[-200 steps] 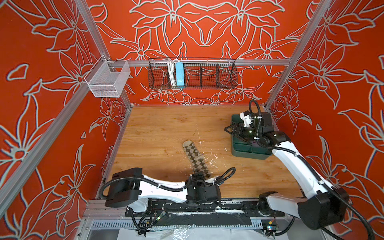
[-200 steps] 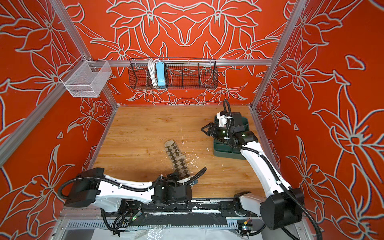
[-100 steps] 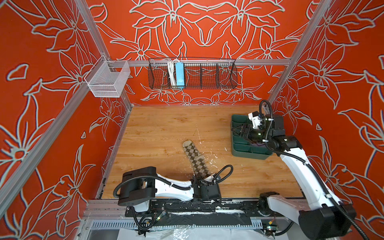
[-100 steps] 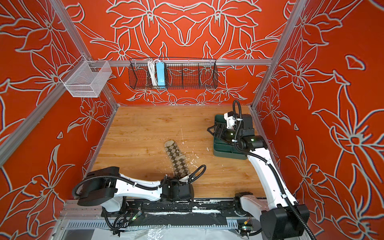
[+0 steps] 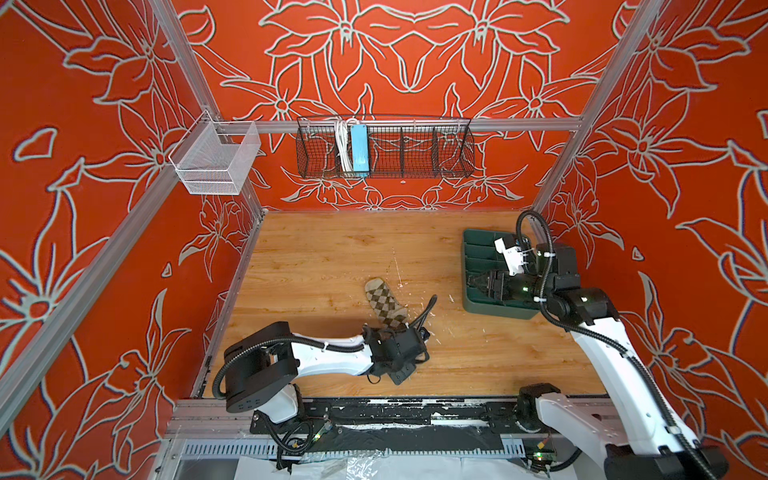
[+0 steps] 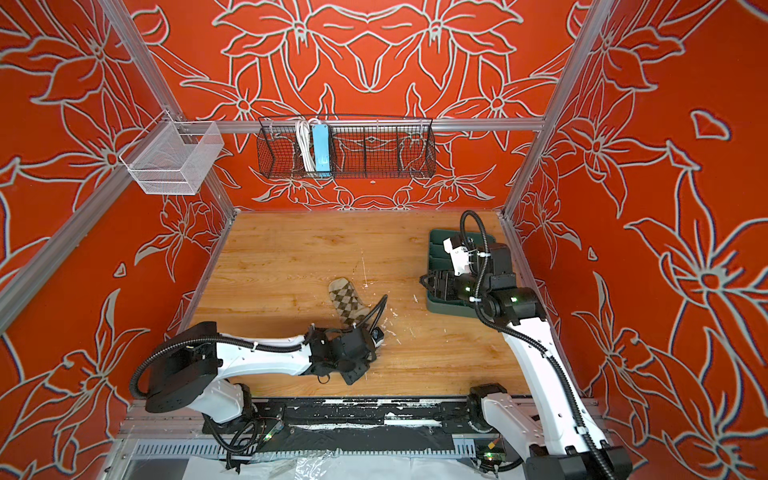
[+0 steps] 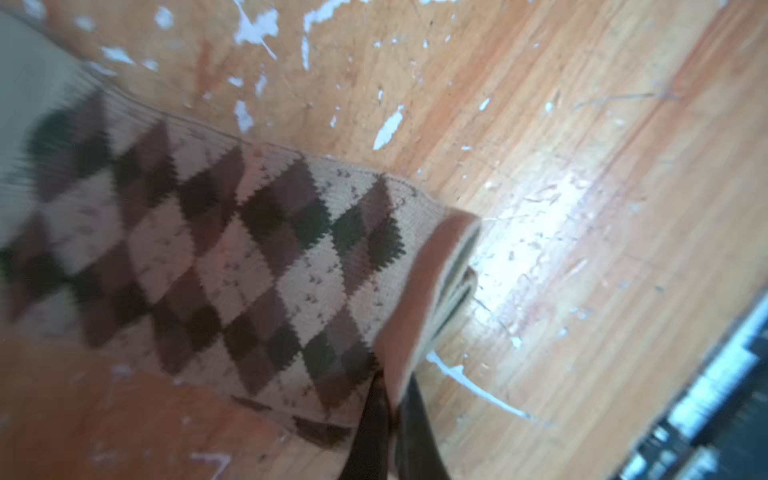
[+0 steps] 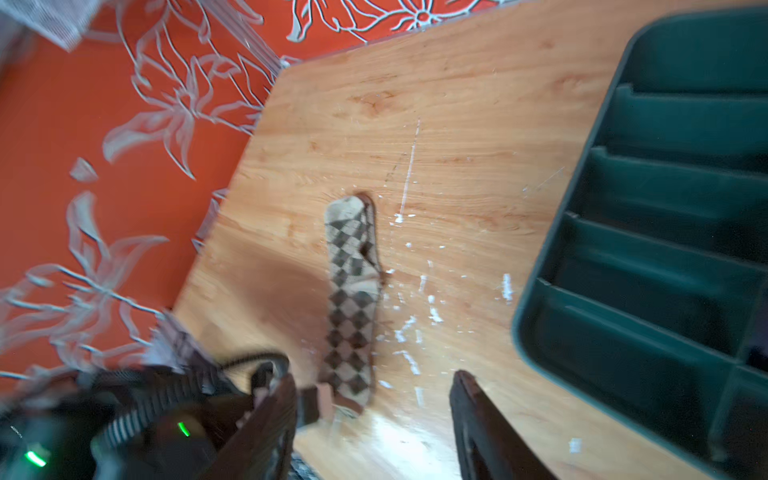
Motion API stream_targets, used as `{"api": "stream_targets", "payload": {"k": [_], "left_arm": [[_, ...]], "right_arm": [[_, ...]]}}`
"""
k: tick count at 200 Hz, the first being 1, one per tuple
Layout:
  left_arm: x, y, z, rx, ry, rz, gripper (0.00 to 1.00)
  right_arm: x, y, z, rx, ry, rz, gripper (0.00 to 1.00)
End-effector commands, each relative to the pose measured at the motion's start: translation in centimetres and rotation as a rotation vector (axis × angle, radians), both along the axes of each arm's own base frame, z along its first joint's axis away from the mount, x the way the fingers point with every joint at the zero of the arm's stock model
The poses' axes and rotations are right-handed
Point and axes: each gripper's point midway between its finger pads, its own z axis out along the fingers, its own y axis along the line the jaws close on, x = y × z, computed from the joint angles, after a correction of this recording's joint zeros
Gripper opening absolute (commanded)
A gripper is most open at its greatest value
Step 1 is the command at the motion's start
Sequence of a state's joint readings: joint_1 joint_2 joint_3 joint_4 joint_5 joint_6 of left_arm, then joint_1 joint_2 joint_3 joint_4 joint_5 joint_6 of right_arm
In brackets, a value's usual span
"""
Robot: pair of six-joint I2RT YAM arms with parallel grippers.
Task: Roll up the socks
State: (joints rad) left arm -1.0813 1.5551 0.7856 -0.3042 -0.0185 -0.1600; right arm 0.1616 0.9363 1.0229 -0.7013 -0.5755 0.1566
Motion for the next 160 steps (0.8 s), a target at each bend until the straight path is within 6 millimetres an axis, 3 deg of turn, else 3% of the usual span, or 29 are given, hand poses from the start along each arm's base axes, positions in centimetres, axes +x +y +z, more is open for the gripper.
{"api": "stream_targets", "payload": {"k": [1,15,32,73,96,120,160], "left_arm": [[-3.0,-0.1,-0.4,-0.061,0.235,-0.106,0.03],[-2.6,-0.3,0.1,-0.071,0.269,-0.115,0.03],[-2.1,-0.4,0.4,-0.1,0.36,-0.095,0.02],[-1.9,-0.4,0.1,-0.143,0.53,-0.063,0.02],[-1.9,-0.3,-0.6,-0.135,0.563,-0.046,0.02],[-1.9,-0.4,-1.2,-0.131,0.586,-0.035,0.02],[-1.5,-0.4,-1.4,-0.134,0.591,-0.023,0.02]], "right_arm": [[-1.7,0.3,-1.3,-0.253,-0.196,0.202,0.54],[-4.1,2.1,-2.3,-0.361,-0.343,0.432,0.53],[-7.2,3.3,-5.0,-0.492,-0.471,0.694,0.54],[-10.2,5.3,-8.1,-0.578,-0.565,0.948,0.54],[-11.4,5.9,-10.2,-0.698,-0.624,1.083,0.56],[-12.8,7.8,-12.2,-0.755,-0.697,1.213,0.59],[-11.9,11.5,-14.9,-0.811,-0.742,1.272,0.61]]}}
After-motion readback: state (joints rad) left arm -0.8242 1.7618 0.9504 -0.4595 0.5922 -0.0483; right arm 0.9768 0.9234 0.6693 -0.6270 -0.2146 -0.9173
